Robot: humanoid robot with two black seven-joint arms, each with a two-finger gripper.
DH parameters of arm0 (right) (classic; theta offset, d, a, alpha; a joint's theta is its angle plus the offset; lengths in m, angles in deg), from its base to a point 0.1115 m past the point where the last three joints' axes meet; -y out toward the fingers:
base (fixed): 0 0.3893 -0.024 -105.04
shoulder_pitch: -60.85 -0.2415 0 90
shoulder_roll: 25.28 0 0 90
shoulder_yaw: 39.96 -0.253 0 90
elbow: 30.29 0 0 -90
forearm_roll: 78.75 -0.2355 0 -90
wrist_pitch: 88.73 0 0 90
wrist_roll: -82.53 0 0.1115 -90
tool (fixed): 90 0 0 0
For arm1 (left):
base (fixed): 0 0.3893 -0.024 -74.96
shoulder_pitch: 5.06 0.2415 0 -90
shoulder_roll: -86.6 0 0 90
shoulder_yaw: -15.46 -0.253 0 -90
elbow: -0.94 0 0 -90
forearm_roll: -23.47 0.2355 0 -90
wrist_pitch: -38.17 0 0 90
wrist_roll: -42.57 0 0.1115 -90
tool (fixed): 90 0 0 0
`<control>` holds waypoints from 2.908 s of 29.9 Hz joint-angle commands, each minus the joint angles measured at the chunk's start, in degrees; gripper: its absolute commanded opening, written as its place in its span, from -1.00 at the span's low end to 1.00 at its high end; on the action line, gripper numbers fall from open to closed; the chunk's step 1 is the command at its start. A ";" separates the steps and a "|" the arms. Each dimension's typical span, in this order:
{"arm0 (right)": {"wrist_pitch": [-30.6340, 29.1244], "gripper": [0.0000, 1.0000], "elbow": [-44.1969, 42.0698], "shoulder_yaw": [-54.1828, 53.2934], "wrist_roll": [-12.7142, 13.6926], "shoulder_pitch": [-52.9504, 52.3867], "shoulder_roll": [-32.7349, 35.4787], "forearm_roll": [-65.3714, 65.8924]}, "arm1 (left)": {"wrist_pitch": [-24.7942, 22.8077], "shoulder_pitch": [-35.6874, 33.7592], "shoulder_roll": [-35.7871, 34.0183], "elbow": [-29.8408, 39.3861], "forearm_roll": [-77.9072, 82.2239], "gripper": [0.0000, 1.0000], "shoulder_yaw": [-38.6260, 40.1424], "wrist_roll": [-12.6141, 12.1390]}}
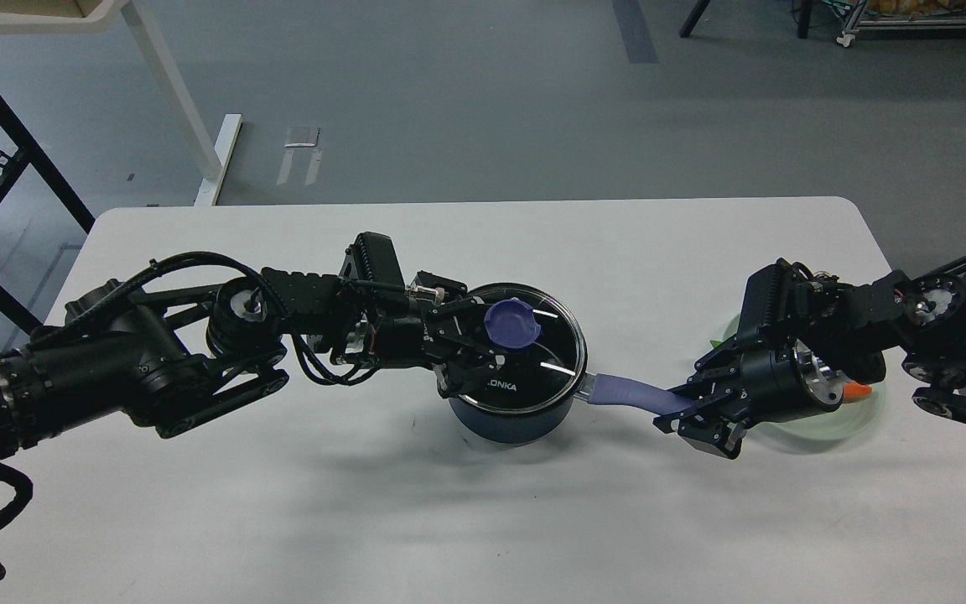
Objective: Open pot lid
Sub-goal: 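Grasp the purple knob of the glass lid with the left gripper, then lift the glass lid off the pan with the left gripper, then lower the lid onto the table beside the pan and release it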
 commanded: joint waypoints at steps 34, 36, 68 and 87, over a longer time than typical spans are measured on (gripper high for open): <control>0.00 -0.40 -0.05 0.00 0.00 0.06 0.12 -0.10 | 24.23 20.90 -39.35 3.40 -11.16 -0.30 -0.24 0.01; 0.00 -0.40 -0.05 0.00 0.00 0.06 0.12 -0.19 | 24.55 22.30 -39.00 1.90 -11.24 -0.30 -0.24 0.01; 0.00 -0.40 -0.05 0.00 0.00 0.06 0.03 -0.19 | 24.55 27.67 -34.51 -6.45 -11.25 0.75 -0.24 0.01; 0.00 -0.39 -0.05 0.08 0.00 0.06 0.03 -0.19 | 0.99 13.46 -48.31 15.17 -51.96 0.98 1.52 0.01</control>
